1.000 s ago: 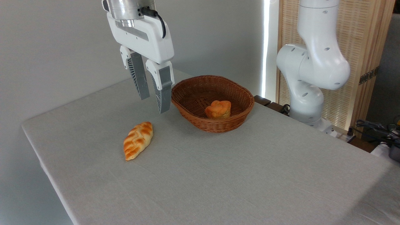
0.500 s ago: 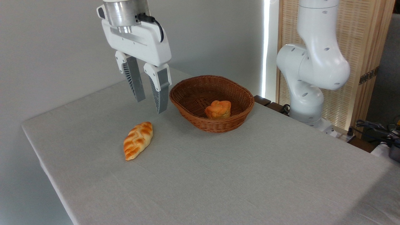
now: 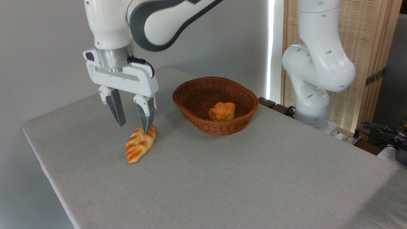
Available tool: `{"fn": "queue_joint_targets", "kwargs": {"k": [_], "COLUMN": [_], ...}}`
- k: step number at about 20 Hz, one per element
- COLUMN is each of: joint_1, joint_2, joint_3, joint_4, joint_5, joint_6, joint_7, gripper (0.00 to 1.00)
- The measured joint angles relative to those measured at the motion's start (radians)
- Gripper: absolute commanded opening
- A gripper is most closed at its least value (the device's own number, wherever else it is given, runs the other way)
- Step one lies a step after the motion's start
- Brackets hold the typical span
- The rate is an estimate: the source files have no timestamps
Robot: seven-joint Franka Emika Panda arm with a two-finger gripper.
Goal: Put bread into the basket
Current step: 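Lower the open gripper down over the braided bread roll, then close the gripper on the braided bread roll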
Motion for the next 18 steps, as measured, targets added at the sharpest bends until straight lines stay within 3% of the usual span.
{"fn": "queue_joint_targets", "kwargs": {"k": [6, 12, 13, 16, 18], "joint_1": [-0.003, -0.004, -0.004, -0.004, -0.004], "joint_2": [0.018, 0.035, 0.038, 0.038, 0.038], "joint_3": [-0.022, -0.052, -0.056, -0.056, -0.056], "joint_4": [-0.092, -0.156, -0.163, -0.171, -0.171], "joint_5": [-0.056, -0.061, -0.061, -0.061, -0.061], "joint_6": [0.1, 0.198, 0.212, 0.222, 0.223], "joint_7": [-0.082, -0.095, -0.095, -0.095, -0.095], "gripper": [1.0, 1.0, 0.94, 0.55, 0.41]}}
